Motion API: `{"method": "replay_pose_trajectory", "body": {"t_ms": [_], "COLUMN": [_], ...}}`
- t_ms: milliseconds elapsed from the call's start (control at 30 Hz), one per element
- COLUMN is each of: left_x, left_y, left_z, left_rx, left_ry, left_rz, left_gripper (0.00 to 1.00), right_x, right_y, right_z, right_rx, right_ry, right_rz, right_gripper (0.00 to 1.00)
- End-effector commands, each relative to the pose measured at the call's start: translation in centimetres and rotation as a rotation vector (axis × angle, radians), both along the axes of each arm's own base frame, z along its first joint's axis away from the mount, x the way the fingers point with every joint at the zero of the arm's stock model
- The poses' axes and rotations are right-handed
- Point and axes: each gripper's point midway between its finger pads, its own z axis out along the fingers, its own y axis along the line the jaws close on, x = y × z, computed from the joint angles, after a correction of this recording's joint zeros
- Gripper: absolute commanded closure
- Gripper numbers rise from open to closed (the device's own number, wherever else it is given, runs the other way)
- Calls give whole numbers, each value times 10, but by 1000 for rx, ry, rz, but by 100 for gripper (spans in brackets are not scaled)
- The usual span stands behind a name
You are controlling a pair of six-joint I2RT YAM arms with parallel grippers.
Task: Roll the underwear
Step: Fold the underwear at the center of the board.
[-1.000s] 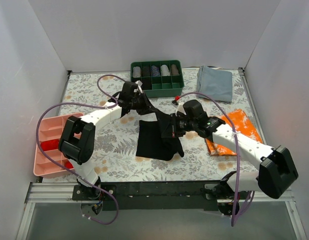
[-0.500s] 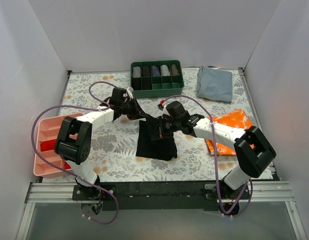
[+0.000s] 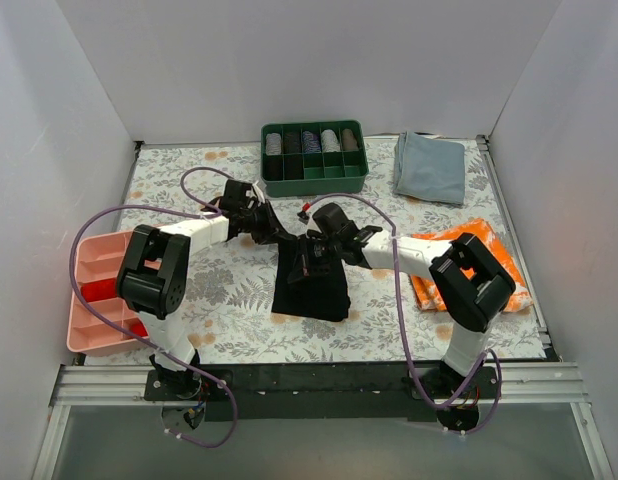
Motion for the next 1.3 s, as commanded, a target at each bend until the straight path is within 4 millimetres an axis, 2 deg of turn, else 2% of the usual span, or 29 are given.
{"method": "replay_pose_trajectory", "body": {"t_ms": [0,233,300,733,767,867,900,933,967,1033,1067,1133,1167,1233,1267], "left_x": [5,4,6,7,7,9,9,11,12,12,13,14,14,16,17], "left_y": [10,23,27,37,38,37,37,37,37,38,40,43,45,48,50], "left_z": [3,-11,-14,-36,-36,-33,-33,-30,-27,-24,-21,-17,-11,-3,1], "left_rx": [21,65,77,117,116,113,112,111,110,112,117,122,124,122,126], "left_ry": [-26,1,4,52,53,47,46,39,34,35,27,22,8,-4,-12], "left_rz": [20,52,65,85,88,85,85,86,86,86,91,100,106,120,127], "left_gripper": [100,99,99,97,97,89,81,78,75,63,60,49,44,35,27], "right_x": [6,-1,-3,-20,-22,-23,-24,-24,-24,-27,-28,-33,-33,-33,-33], "right_y": [24,36,32,41,43,53,54,57,58,56,56,46,41,31,25], "right_z": [22,1,-15,-33,-32,-26,-24,-20,-17,-10,4,8,27,39,60], "right_rx": [77,35,-33,-83,-70,-13,1,28,40,57,86,80,105,119,142], "right_ry": [-43,-20,5,2,7,3,1,-6,-9,-21,-46,-66,-108,-163,-206], "right_rz": [33,70,69,124,134,169,178,190,194,206,210,209,199,177,158], "right_gripper": [99,99,99,99,96,86,84,82,73,67,57,54,50,47,46]}}
